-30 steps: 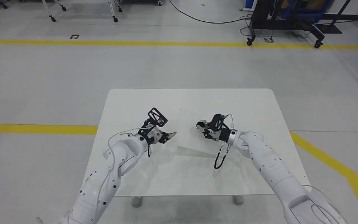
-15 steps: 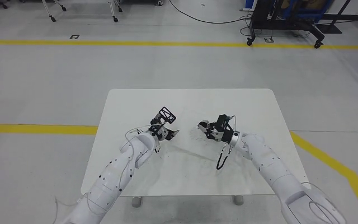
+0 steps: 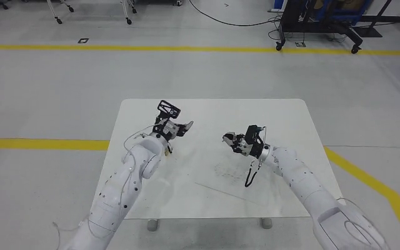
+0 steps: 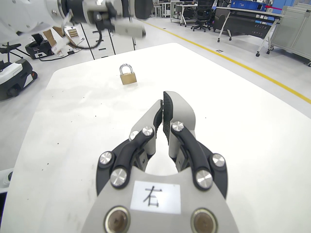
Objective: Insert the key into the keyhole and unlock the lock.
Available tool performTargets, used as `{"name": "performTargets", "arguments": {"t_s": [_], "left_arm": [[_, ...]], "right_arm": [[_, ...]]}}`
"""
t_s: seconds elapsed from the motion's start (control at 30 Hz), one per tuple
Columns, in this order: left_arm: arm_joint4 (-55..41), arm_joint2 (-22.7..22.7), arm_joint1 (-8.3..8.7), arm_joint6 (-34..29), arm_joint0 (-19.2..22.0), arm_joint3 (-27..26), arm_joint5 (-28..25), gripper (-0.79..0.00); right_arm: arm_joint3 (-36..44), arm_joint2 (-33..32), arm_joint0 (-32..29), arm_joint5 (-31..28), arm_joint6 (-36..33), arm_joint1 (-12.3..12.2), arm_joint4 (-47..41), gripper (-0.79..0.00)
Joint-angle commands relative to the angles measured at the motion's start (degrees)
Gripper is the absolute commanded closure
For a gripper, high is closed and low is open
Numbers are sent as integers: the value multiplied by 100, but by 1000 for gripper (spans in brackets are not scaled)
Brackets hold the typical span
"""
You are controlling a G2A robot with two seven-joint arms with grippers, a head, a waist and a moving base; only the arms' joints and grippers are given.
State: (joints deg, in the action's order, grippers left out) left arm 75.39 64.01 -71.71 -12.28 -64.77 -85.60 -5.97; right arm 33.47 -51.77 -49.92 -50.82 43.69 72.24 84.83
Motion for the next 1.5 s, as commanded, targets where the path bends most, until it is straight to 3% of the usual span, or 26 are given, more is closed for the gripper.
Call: {"name": "performTargets", "arguments": {"t_s": [0.0, 0.2, 0.3, 0.4, 0.53, 0.6, 0.63, 0.87, 0.97, 1.1, 1.23, 1.33, 1.47], "left_arm": [[-89, 455, 79, 172, -342, -498, -65, -785], [-89, 455, 79, 172, -342, -498, -65, -785], [-238, 475, 68, 323, -453, -408, 10, -785], [-1721, 678, 12, 610, -602, -185, -225, -785], [-4599, 1232, -29, 78, -448, 13, -918, -785], [-5709, 1479, -37, -248, -384, 226, -837, -785], [-6215, 1551, -36, -612, -349, 370, -720, -785], [-6220, 1549, -36, -603, -355, 355, -723, -785], [-6289, 1401, -40, -921, -388, 281, -841, -785], [-7386, 1224, -53, -2117, -307, 439, -939, -785], [-8099, 1158, -51, -2926, -145, 603, -886, -785], [-8111, 1027, -39, -3396, -29, 740, -975, -785], [-7994, 815, -47, -3577, 69, 885, -1125, -763]], "right_arm": [[1, -1, -1, 3, 4, 0, 0, 0], [10, -2, -24, -5, -12, 2, -28, 0], [168, -128, -132, -352, -65, 64, -803, 0], [152, -187, -180, -718, -306, 191, -1901, 0], [194, 25, -188, -718, -1267, 375, -3659, 0], [277, 87, -181, -718, -1765, 420, -4600, 0], [277, 87, -181, -718, -1765, 420, -4600, 0], [277, 87, -181, -718, -1765, 420, -4600, 0], [304, 89, -200, -717, -1779, 422, -4614, 0], [791, 220, -528, -718, -2434, 493, -5887, 0], [1024, 330, -602, -718, -3209, 545, -7167, 0], [1261, 393, -640, -718, -3838, 576, -8186, 0], [1318, 398, -620, -718, -4633, 595, -9098, 0]]}}
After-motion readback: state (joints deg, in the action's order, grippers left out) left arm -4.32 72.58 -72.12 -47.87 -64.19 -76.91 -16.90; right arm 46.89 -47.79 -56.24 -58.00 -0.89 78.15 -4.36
